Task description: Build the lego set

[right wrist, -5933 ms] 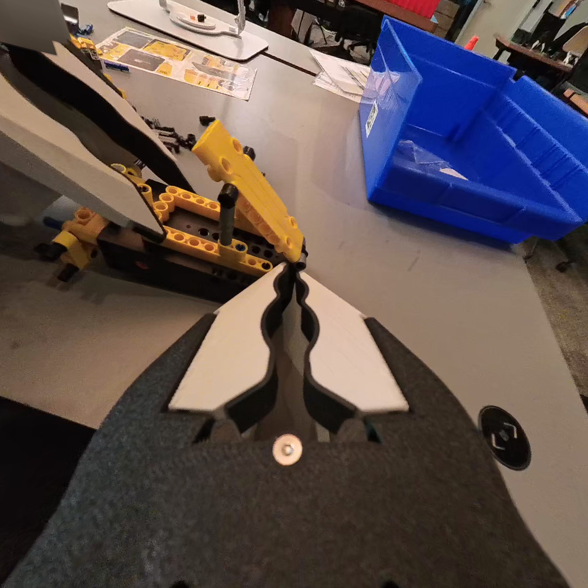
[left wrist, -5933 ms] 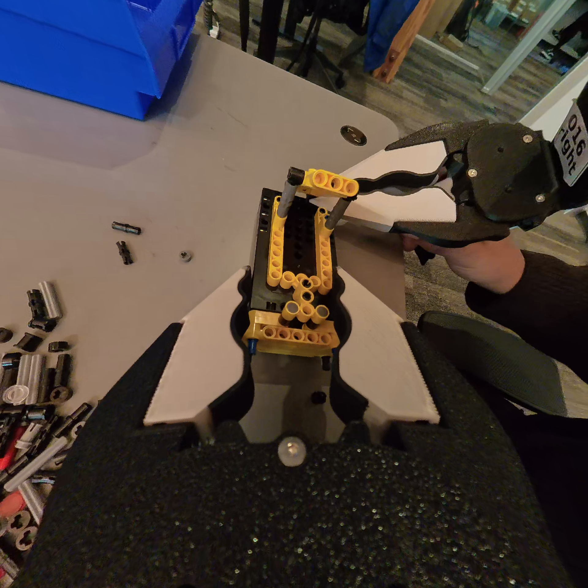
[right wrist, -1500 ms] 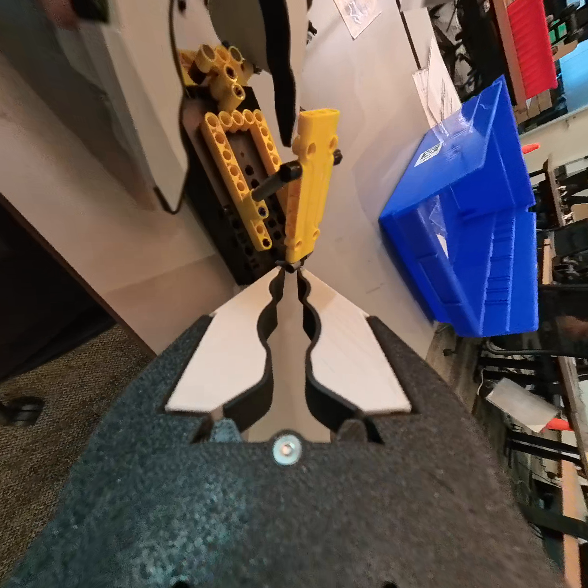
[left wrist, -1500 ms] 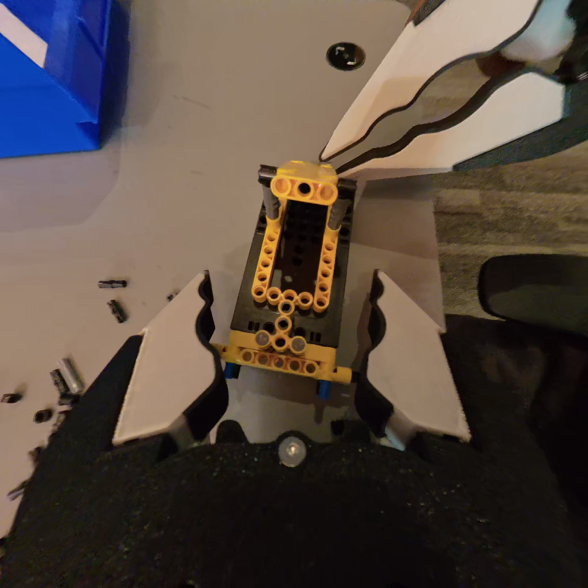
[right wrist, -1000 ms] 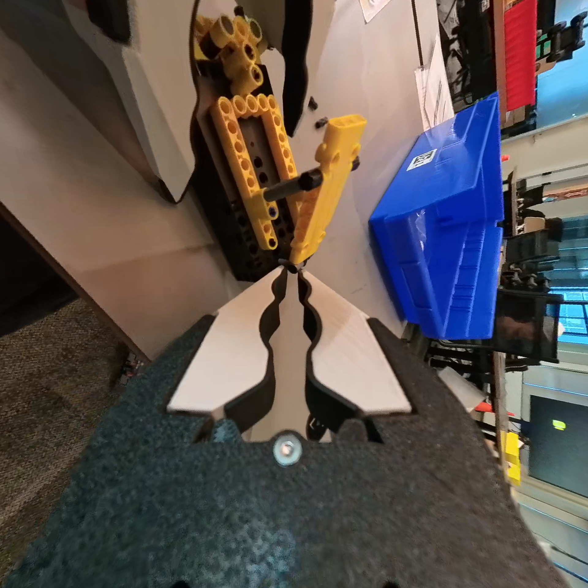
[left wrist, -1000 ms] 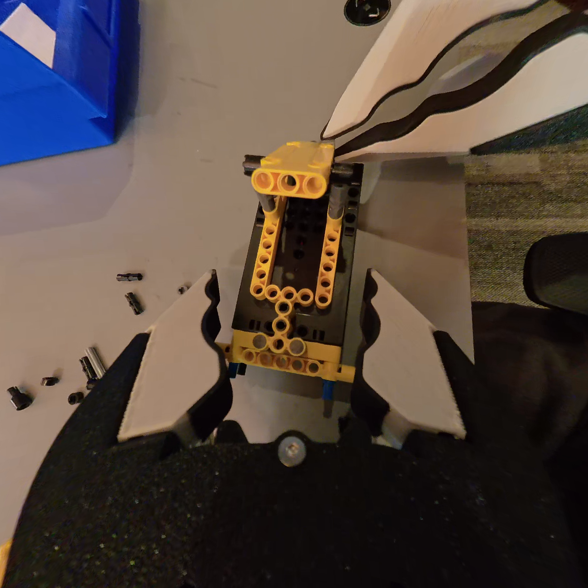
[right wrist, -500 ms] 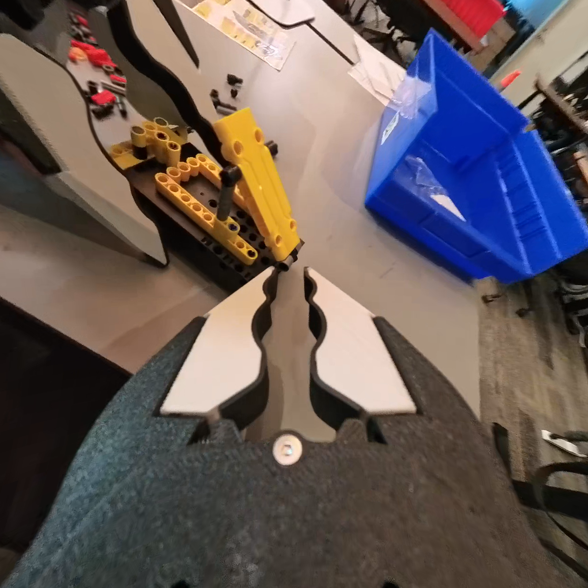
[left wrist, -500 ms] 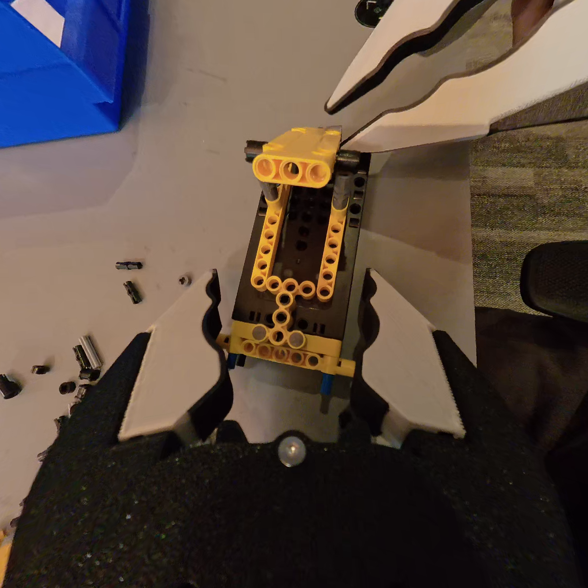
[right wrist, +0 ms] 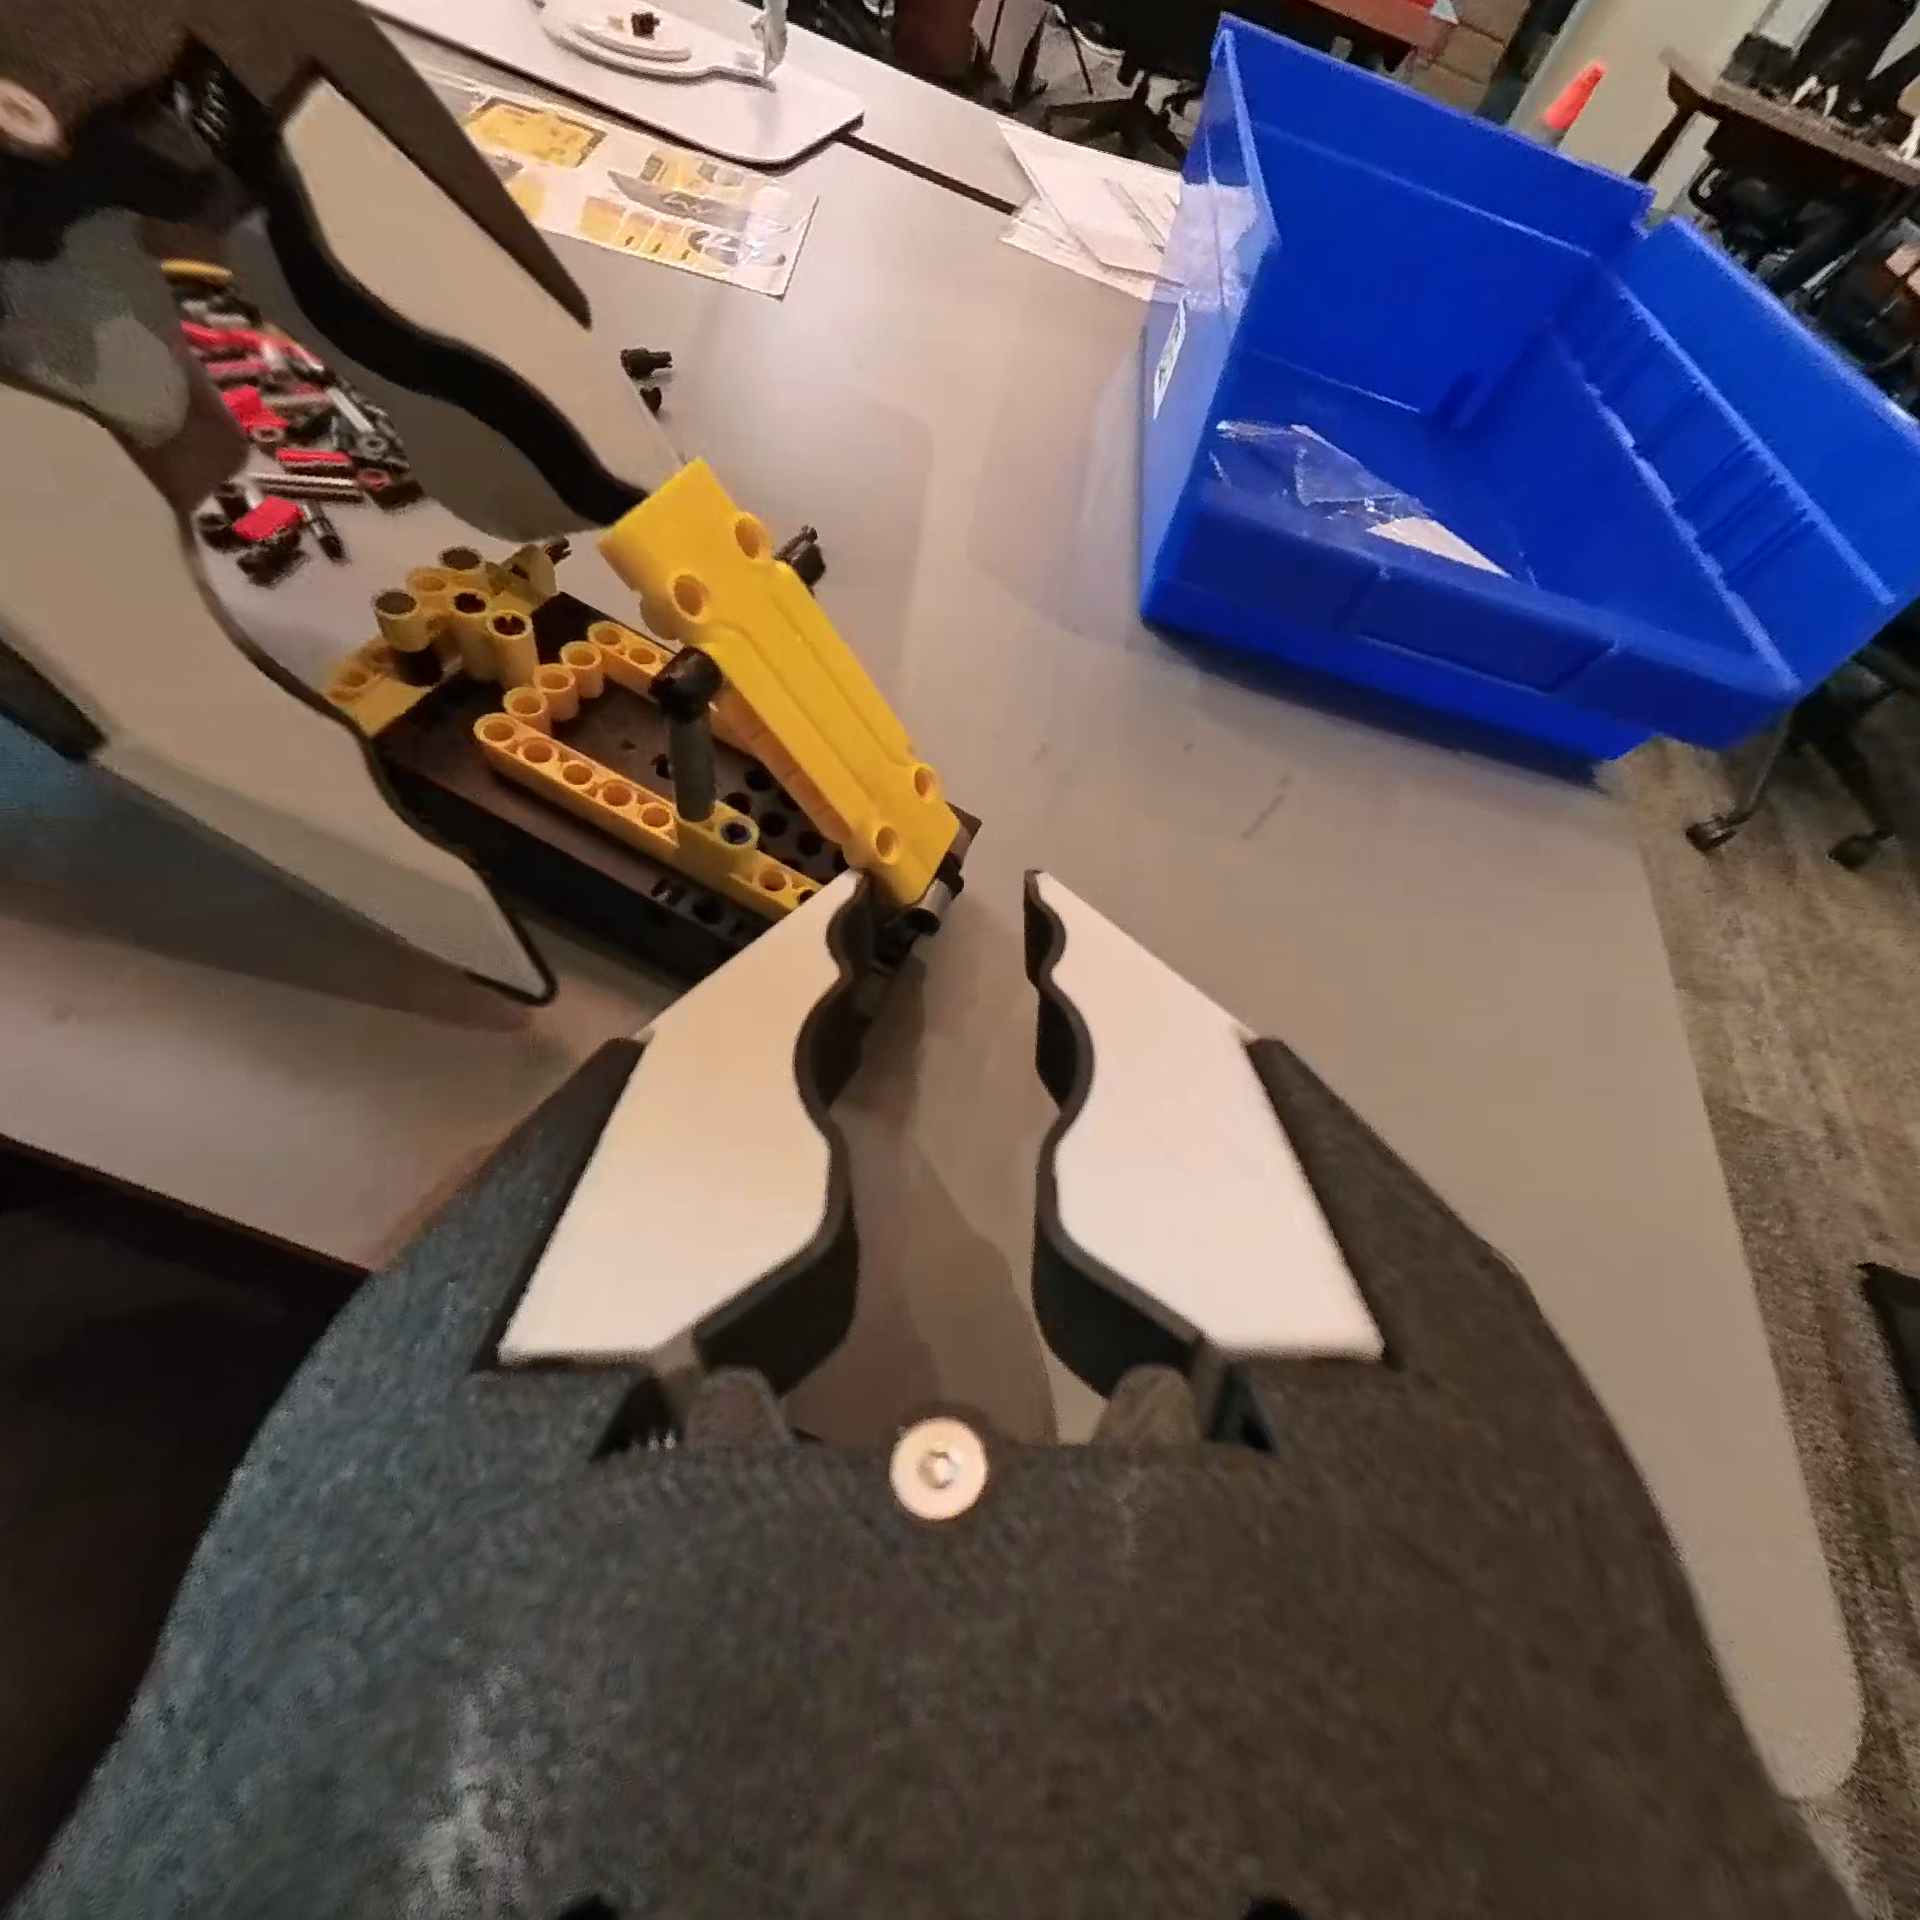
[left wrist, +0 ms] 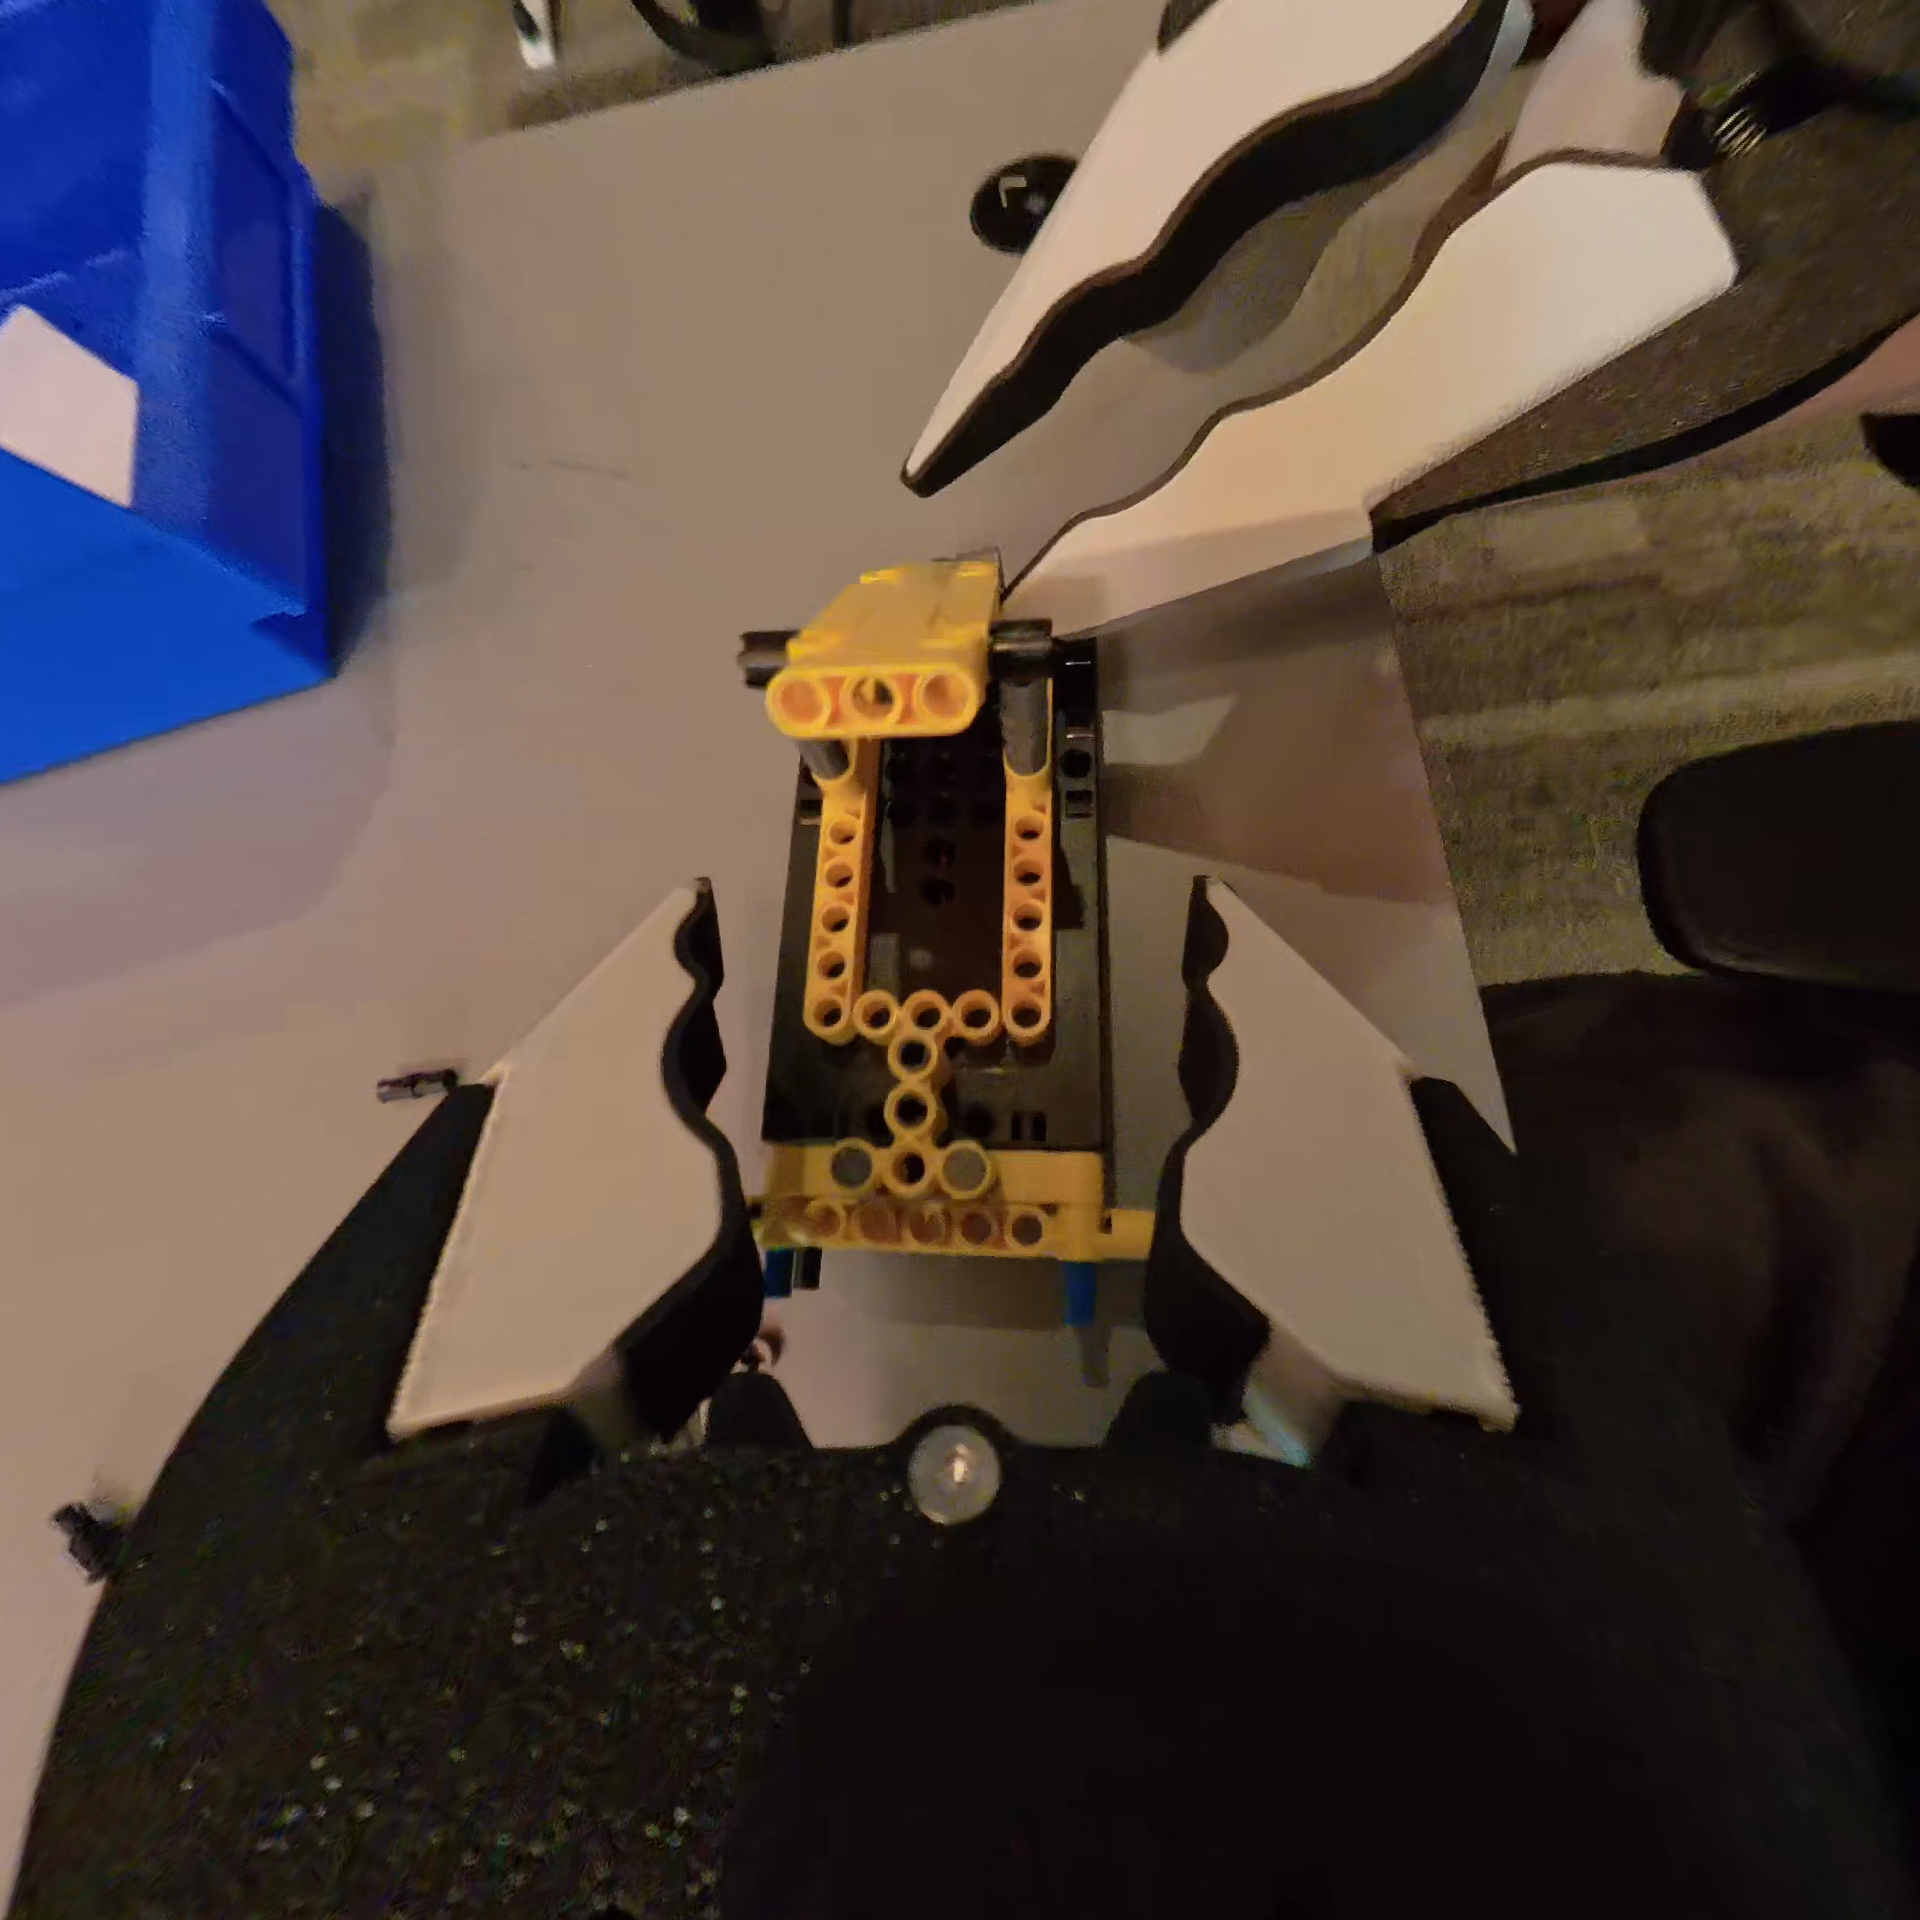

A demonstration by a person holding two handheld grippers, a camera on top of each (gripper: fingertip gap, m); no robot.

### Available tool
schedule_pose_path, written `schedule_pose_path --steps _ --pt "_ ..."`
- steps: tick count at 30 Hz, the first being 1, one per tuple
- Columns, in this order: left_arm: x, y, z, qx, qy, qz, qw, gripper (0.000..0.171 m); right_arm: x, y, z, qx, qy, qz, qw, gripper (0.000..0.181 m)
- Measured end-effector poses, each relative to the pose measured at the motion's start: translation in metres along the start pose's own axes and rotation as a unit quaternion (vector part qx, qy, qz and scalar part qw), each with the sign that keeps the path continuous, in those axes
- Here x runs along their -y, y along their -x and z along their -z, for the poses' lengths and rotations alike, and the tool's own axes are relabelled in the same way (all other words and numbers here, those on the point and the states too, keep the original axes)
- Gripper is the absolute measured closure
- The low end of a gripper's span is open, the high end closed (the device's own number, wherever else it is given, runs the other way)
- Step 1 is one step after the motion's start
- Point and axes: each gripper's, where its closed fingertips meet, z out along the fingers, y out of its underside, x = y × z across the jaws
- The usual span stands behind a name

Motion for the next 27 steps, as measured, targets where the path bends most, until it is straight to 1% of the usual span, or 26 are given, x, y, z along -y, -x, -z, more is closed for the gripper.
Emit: schedule_pose_path --steps 3,4,5,7,10,13,17,22,27 --pt "-0.002 0.002 -0.007 -0.001 0.04 -0.008 0.999 0.082 -0.001 -0.003 0.001 -0.018 0.001 -0.004 1.0 0.154" --pt "-0.003 0.003 -0.008 -0.002 0.051 -0.009 0.999 0.085 -0.002 -0.004 0.002 -0.023 0.001 -0.006 1.0 0.154" --pt "-0.002 0.005 -0.007 0.004 0.055 -0.012 0.998 0.1 -0.002 -0.004 0.003 -0.026 0.001 -0.01 1.0 0.156" --pt "-0.002 0.004 -0.006 -0.002 0.058 -0.007 0.998 0.101 -0.008 -0.006 0.003 -0.033 0.01 -0.013 0.999 0.157" --pt "-0.002 0.004 -0.006 -0.003 0.062 -0.009 0.998 0.101 -0.011 -0.007 0.005 -0.028 -0.001 -0.03 0.999 0.159" --pt "-0.003 0.004 -0.006 -0.003 0.066 -0.009 0.998 0.101 -0.01 -0.002 0.003 -0.004 -0.003 -0.047 0.999 0.169" --pt "-0.003 0.004 -0.007 0.001 0.068 -0.008 0.998 0.101 -0.009 -0.002 -0.001 -0.022 0.006 -0.026 0.999 0.171" --pt "-0.003 0.005 -0.007 0.001 0.069 -0.009 0.998 0.101 -0.009 -0.002 -0.002 -0.014 0.013 -0.042 0.999 0.172" --pt "-0.003 0.005 -0.007 0.002 0.072 -0.01 0.997 0.101 -0.01 -0.002 -0.003 -0.018 0.028 -0.004 0.999 0.172"
